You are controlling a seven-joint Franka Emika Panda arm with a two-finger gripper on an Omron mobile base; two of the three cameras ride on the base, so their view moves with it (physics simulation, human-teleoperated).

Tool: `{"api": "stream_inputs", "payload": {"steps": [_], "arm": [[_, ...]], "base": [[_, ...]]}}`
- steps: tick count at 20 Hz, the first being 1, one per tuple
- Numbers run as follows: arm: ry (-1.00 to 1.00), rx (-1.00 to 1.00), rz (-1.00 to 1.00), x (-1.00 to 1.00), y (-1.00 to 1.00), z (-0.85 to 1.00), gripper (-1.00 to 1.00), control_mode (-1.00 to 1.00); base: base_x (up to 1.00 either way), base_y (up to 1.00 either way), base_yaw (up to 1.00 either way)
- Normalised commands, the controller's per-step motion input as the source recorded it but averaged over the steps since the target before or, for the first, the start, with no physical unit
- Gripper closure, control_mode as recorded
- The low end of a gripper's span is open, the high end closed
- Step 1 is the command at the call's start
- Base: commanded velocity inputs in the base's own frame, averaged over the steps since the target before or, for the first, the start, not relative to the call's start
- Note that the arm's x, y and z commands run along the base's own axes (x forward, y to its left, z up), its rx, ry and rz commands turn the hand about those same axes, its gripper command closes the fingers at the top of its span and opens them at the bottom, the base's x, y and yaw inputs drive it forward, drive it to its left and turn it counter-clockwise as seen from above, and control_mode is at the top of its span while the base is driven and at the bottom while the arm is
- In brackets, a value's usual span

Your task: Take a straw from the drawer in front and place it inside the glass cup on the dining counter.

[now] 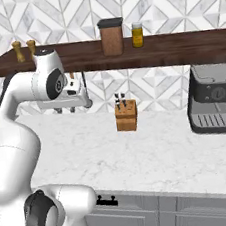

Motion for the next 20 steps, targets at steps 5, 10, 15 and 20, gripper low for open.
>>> {"api": "stream_inputs", "payload": {"steps": [5,10,15,20], "arm": [[0.00,0.00,0.00,0.00,0.00,0.00,-1.00,1.00],[0.00,0.00,0.00,0.00,0.00,0.00,-1.00,1.00],[0.00,0.00,0.00,0.00,0.00,0.00,-1.00,1.00],[0.00,0.00,0.00,0.00,0.00,0.00,-1.00,1.00]], "base": [[-0.12,0.00,0.00],[-0.95,0.00,-0.02],[-0.75,-0.05,-0.02],[-0.17,-0.61,0.22]]}}
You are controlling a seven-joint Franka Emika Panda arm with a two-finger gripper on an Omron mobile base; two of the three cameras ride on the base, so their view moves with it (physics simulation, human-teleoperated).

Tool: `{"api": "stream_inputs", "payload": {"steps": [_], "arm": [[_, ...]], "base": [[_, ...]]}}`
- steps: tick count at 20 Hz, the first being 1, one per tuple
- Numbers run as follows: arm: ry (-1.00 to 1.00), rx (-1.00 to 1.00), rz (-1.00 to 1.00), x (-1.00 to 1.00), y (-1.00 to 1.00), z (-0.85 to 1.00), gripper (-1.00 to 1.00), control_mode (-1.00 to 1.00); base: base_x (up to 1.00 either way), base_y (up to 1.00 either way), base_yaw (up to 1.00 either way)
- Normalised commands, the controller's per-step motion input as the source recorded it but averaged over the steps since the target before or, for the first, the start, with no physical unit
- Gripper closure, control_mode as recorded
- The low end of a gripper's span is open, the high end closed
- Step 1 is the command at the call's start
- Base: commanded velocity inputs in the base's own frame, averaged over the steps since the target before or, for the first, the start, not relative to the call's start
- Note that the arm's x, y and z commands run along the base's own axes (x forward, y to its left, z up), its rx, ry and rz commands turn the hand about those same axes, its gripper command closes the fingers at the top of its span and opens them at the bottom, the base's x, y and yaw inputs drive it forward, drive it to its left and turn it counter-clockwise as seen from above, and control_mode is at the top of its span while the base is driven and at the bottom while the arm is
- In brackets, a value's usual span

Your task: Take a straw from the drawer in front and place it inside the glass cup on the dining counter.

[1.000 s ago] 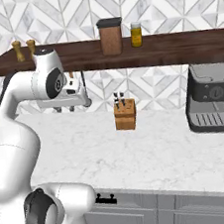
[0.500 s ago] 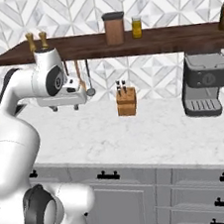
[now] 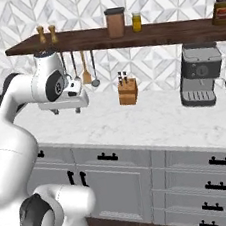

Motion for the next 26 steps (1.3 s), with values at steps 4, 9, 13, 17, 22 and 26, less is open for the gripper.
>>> {"api": "stream_inputs", "payload": {"steps": [4,9,13,17,22,26], "arm": [[0.00,0.00,0.00,0.00,0.00,0.00,-1.00,1.00],[0.00,0.00,0.00,0.00,0.00,0.00,-1.00,1.00],[0.00,0.00,0.00,0.00,0.00,0.00,-1.00,1.00],[0.00,0.00,0.00,0.00,0.00,0.00,-1.00,1.00],[0.00,0.00,0.00,0.00,0.00,0.00,-1.00,1.00],[0.00,0.00,0.00,0.00,0.00,0.00,-1.00,1.00]], "base": [[0.00,-0.75,0.47],[0.00,-0.71,0.52],[0.00,-0.69,0.53],[0.00,-0.70,0.52],[0.00,-0.72,0.47],[0.00,-0.74,0.41]]}}
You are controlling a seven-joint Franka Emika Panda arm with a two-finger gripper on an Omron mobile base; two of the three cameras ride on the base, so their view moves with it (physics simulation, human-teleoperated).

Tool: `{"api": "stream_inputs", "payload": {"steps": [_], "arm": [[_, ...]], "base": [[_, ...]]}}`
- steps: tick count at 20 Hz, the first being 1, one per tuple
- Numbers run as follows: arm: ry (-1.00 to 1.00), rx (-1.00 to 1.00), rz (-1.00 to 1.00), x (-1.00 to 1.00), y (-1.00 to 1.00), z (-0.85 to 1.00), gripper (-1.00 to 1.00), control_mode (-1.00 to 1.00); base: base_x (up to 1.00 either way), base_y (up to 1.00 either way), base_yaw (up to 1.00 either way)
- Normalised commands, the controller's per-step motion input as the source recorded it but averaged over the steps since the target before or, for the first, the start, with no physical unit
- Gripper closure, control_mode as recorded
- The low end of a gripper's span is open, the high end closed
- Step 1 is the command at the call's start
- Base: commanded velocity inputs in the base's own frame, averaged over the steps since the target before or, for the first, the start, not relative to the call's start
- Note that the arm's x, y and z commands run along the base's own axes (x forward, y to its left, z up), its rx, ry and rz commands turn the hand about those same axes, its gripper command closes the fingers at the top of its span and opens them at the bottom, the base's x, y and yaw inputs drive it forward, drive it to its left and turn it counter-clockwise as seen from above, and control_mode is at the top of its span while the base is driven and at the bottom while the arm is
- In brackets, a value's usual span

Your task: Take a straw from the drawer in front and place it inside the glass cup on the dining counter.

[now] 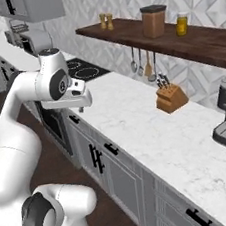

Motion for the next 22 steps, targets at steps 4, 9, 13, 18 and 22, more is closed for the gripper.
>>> {"api": "stream_inputs", "payload": {"steps": [4,9,13,18,22], "arm": [[0.00,0.00,0.00,0.00,0.00,0.00,-1.00,1.00],[0.00,0.00,0.00,0.00,0.00,0.00,-1.00,1.00],[0.00,0.00,0.00,0.00,0.00,0.00,-1.00,1.00],[0.00,0.00,0.00,0.00,0.00,0.00,-1.00,1.00],[0.00,0.00,0.00,0.00,0.00,0.00,-1.00,1.00]], "base": [[0.00,-0.67,0.33],[0.00,-0.57,0.25],[0.00,-0.57,0.18],[-0.07,-0.63,0.13],[-0.09,-0.56,0.11]]}}
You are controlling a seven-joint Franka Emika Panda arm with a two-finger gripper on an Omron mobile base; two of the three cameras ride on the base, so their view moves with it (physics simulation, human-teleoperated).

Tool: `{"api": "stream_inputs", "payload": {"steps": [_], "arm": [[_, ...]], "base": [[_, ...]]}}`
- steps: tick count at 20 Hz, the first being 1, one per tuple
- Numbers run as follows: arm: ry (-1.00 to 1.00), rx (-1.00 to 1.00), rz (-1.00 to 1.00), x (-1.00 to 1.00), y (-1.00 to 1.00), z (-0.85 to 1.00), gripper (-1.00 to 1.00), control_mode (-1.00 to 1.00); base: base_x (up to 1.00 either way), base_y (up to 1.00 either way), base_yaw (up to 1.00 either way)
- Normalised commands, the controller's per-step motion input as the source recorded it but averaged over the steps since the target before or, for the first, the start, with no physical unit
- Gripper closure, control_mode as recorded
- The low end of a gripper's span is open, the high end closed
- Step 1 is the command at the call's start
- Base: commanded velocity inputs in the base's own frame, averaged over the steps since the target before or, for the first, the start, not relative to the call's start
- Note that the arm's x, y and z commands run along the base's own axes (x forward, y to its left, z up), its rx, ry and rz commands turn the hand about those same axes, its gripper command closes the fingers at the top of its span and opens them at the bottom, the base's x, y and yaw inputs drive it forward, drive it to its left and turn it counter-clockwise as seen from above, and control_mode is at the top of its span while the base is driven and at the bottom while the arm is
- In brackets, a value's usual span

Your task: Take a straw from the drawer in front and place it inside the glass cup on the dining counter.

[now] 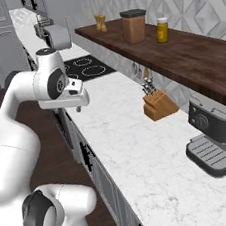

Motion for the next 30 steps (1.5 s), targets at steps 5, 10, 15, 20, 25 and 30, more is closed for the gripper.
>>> {"api": "stream_inputs", "payload": {"steps": [5,10,15,20,25,30], "arm": [[0.00,0.00,0.11,-0.08,0.13,0.00,-1.00,-1.00],[0.00,-0.14,0.05,-0.02,0.96,-0.10,-1.00,-1.00],[0.00,-0.23,0.00,0.00,0.86,-0.39,-1.00,-1.00],[0.01,-0.29,0.00,0.08,0.54,-0.79,-1.00,-1.00],[0.00,-0.32,0.00,0.13,0.15,-0.84,-1.00,-1.00],[0.00,-0.33,0.00,0.14,0.00,-0.81,-1.00,-1.00]], "base": [[0.00,0.00,0.00],[0.00,0.00,0.00],[0.00,0.00,0.00],[0.00,0.00,0.00],[0.00,0.00,0.00],[0.00,0.00,0.00]]}}
